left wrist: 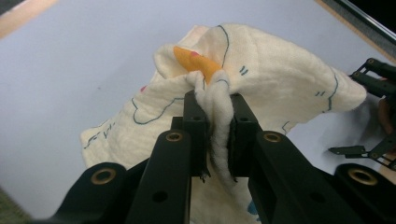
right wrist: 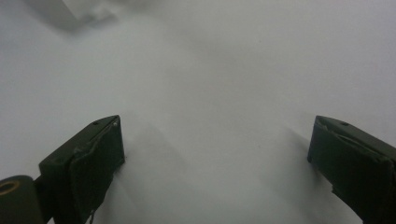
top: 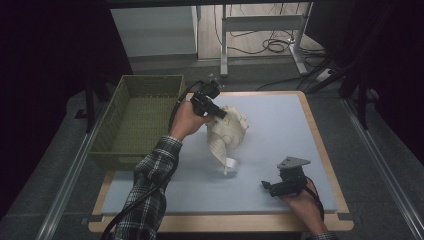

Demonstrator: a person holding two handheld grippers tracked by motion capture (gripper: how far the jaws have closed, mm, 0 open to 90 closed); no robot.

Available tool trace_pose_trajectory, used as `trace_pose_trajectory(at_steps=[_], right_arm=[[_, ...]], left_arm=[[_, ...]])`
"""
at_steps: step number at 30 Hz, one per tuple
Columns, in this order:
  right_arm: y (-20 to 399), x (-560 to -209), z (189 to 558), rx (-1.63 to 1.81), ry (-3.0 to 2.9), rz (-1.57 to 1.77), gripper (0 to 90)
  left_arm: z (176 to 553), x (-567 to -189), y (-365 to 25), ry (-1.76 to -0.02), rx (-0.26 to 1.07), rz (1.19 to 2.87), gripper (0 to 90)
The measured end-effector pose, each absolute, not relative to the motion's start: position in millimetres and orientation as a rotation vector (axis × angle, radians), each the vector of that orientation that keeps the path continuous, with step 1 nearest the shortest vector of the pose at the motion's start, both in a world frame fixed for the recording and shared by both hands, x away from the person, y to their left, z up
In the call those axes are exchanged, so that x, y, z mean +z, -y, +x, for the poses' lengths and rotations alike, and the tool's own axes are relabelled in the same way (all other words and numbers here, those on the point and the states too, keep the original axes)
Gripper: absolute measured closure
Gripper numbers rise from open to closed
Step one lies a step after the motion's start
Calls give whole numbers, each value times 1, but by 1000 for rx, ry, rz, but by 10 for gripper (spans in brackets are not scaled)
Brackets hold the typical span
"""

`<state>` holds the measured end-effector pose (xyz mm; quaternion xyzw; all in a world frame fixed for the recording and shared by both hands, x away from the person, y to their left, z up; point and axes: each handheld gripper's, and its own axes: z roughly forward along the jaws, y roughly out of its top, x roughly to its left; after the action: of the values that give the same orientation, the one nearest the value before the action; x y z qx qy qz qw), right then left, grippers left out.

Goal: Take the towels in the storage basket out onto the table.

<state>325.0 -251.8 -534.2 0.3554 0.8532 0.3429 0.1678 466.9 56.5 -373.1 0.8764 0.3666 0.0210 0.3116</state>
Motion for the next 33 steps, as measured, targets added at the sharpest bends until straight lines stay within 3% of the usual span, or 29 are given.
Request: trace_pose_trajectory(at_steps=[20, 26, 28, 33], right_arm=[[252, -534, 325, 975, -2426, 1011, 38], [252, -534, 325, 975, -2427, 1013, 38], [252, -534, 325, 975, -2426, 1013, 38], [252, -534, 325, 976, -2426, 1015, 38]], left_arm=[[465, -454, -22, -891, 115, 2378, 774], [464, -476, -13, -881, 108, 2402, 656], [464, -480, -13, -890, 96, 2387, 518], [461, -477, -14, -885, 100, 2353, 340]])
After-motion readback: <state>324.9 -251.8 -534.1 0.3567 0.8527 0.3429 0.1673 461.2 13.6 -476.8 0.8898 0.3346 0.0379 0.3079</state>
